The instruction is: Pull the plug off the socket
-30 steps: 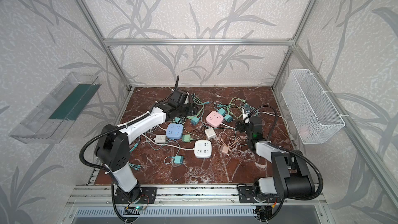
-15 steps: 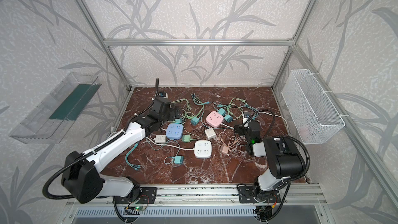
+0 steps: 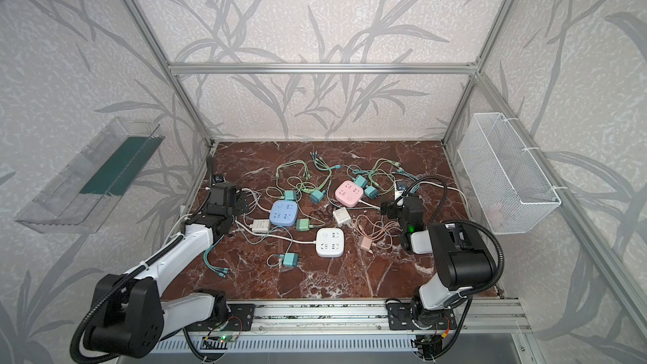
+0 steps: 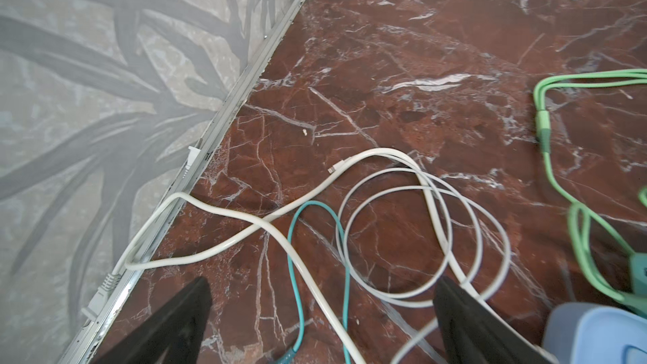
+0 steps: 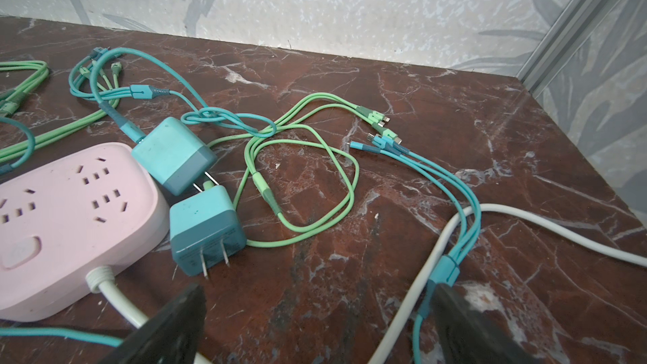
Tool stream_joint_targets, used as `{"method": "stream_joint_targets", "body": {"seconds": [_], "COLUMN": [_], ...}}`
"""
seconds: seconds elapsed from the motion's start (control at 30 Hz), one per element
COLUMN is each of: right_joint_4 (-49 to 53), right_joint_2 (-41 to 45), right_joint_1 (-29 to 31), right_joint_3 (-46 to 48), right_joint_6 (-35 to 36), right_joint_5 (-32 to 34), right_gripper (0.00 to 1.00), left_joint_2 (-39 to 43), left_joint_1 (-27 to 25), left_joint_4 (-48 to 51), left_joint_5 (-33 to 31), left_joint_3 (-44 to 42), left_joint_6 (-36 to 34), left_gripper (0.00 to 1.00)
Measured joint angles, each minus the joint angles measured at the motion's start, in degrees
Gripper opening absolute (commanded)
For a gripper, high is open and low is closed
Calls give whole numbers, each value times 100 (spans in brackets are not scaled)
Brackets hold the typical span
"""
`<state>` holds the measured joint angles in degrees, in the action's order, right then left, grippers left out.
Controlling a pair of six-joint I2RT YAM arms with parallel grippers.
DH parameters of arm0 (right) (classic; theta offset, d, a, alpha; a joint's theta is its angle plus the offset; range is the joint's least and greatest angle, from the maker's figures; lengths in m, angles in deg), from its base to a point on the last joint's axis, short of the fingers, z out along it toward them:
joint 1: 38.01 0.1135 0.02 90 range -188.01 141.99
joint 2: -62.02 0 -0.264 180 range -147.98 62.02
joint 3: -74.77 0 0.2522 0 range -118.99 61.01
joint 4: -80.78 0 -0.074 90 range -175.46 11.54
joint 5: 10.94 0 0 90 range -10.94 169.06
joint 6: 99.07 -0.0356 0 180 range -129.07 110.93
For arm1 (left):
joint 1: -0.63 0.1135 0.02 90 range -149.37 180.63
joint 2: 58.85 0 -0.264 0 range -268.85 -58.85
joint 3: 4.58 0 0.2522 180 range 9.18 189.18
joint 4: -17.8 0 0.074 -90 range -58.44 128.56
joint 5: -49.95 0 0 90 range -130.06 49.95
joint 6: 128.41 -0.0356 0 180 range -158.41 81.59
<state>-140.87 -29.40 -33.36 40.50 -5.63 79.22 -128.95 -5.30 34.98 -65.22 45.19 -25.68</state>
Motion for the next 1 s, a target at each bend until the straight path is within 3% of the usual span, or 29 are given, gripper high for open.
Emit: {"method": "stream_joint_targets", "body": {"seconds": [0.3, 0.7, 1.0], "right_joint_4": [0, 0, 0], "right_joint_2": [0, 0, 0], "right_joint_1": [0, 0, 0], "right_joint_3": [0, 0, 0], "right_joint_6": [0, 0, 0], "right_joint_5": [0, 0, -2], "right_gripper": [99, 99, 99], "left_joint_2": [-903, -1480, -1985], "left_joint_1": [278, 339, 402], "left_joint_4": [-2277, -4765, -5475], "left_joint_5": [-223, -28, 400], "left_joint_3": [-826, -1290, -1486], "left_joint_6": [-317, -662, -809], "left_gripper": [100, 100, 99]}}
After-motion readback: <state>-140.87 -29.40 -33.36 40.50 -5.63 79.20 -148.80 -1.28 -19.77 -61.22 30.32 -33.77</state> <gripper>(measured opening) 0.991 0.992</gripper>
